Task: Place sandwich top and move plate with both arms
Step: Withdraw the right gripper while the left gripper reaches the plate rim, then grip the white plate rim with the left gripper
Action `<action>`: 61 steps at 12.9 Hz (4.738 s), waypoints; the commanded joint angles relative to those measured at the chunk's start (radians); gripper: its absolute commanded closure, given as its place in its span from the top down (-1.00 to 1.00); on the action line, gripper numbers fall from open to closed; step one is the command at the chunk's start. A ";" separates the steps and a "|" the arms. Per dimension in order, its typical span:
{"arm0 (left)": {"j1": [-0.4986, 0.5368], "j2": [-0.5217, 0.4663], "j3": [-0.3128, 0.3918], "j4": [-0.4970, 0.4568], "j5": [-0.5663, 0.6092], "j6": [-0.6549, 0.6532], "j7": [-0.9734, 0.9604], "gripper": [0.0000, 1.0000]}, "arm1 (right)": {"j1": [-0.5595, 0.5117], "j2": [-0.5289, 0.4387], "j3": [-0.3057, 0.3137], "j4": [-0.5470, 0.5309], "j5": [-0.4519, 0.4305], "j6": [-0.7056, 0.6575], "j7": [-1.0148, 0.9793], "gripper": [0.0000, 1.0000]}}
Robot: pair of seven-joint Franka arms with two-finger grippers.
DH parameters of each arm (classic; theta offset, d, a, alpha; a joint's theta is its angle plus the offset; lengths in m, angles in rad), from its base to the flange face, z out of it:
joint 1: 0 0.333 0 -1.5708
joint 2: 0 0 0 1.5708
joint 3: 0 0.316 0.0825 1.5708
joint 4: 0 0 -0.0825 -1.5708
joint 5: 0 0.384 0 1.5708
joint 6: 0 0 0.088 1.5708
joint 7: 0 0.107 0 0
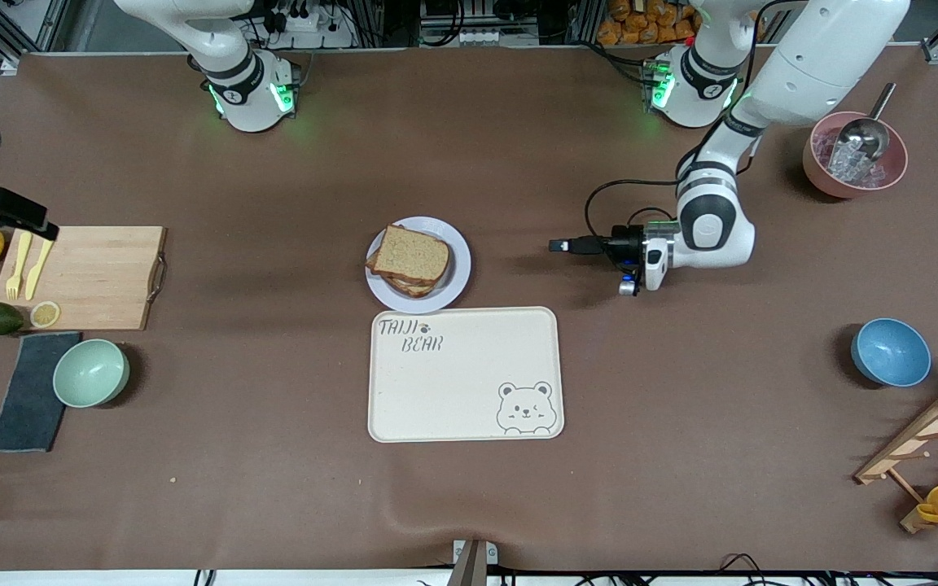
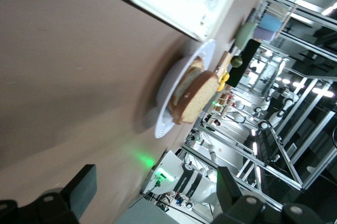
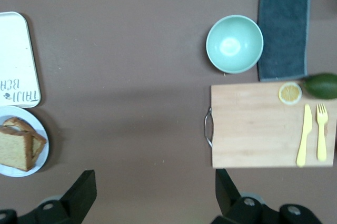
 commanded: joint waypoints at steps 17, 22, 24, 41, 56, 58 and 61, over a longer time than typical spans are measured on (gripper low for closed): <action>-0.258 0.291 0.006 0.287 -0.406 0.033 0.468 0.81 | -0.006 -0.045 0.015 0.037 0.006 -0.061 -0.019 1.00; -0.292 0.303 0.008 0.345 -0.405 0.151 0.463 0.66 | 0.015 -0.045 0.015 0.036 -0.032 -0.069 -0.089 1.00; -0.310 0.317 0.008 0.362 -0.402 0.151 0.468 0.56 | 0.014 -0.045 0.015 0.036 -0.034 -0.070 -0.126 1.00; -0.334 0.319 0.011 0.348 -0.399 0.208 0.601 -0.79 | -0.023 -0.037 0.008 0.036 -0.020 -0.047 -0.132 1.00; -0.304 0.282 0.006 0.330 -0.408 0.206 0.657 -1.00 | -0.023 -0.037 0.008 0.037 -0.020 -0.049 -0.134 1.00; -0.280 0.276 -0.003 0.324 -0.408 0.203 0.658 -1.00 | -0.023 -0.037 0.008 0.036 -0.021 -0.049 -0.134 1.00; -0.255 0.265 -0.040 0.318 -0.409 0.202 0.657 -1.00 | -0.023 -0.037 0.009 0.036 -0.021 -0.049 -0.134 1.00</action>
